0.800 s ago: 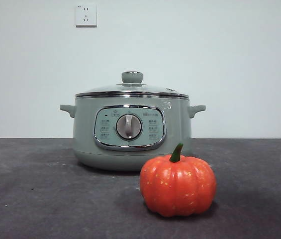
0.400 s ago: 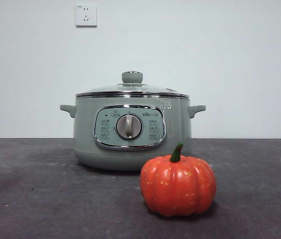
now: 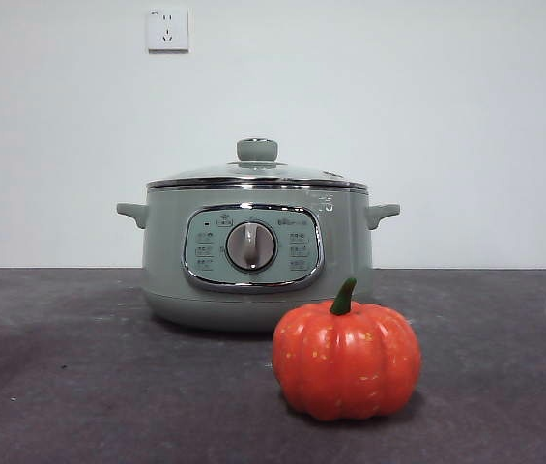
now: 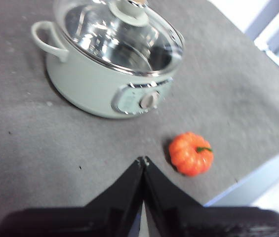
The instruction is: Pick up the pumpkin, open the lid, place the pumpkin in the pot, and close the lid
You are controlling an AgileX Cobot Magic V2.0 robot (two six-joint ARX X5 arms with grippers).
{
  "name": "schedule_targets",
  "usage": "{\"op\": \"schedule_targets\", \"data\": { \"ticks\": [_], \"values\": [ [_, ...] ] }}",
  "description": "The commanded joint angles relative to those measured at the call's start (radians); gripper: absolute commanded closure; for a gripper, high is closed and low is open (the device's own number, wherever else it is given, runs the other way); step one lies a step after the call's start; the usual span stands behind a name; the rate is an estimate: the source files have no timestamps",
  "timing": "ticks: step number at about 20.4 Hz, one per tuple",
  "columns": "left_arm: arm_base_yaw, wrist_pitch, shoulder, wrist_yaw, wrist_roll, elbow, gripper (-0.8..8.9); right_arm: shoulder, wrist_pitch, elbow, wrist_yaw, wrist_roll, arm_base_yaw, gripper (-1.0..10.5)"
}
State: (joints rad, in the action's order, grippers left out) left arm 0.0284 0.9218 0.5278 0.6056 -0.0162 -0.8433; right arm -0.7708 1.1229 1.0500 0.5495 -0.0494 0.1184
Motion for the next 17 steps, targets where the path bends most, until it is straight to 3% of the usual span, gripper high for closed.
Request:
{"op": "schedule_targets", "data": {
  "ticks": [1, 6, 7, 8, 9, 10, 11, 17],
  "values": [
    [0.019, 0.045, 0.012, 0.002, 0.077, -0.034, 8.22, -0.002, 0.040, 0.017, -0.001, -0.055, 0.028, 9.6],
    [0.034, 0.067, 0.018, -0.001, 0.093, -0.049, 8.10, -0.002, 0.054, 0.017, -0.002, -0.056, 0.073, 9.4],
    [0.034, 0.067, 0.018, -0.002, 0.090, -0.049, 7.53, -0.002, 0.053, 0.017, -0.001, -0.054, 0.074, 9.2],
    [0.034, 0.067, 0.018, -0.002, 0.088, -0.049, 5.80, -0.002, 0.053, 0.017, -0.001, -0.053, 0.074, 8.2],
    [0.034, 0.067, 0.018, -0.003, 0.088, -0.049, 2.62, -0.002, 0.053, 0.017, -0.001, -0.048, 0.074, 6.0],
    [0.034, 0.067, 0.018, -0.003, 0.088, -0.049, 0.57, -0.002, 0.051, 0.017, -0.002, -0.036, 0.074, 4.1],
    [0.034, 0.067, 0.019, -0.003, 0.088, -0.049, -0.12, -0.002, 0.048, 0.017, -0.001, -0.023, 0.074, 2.4],
    [0.034, 0.067, 0.020, -0.003, 0.088, -0.049, -0.11, -0.025, 0.030, 0.017, 0.002, 0.008, 0.090, 2.2]
  ]
}}
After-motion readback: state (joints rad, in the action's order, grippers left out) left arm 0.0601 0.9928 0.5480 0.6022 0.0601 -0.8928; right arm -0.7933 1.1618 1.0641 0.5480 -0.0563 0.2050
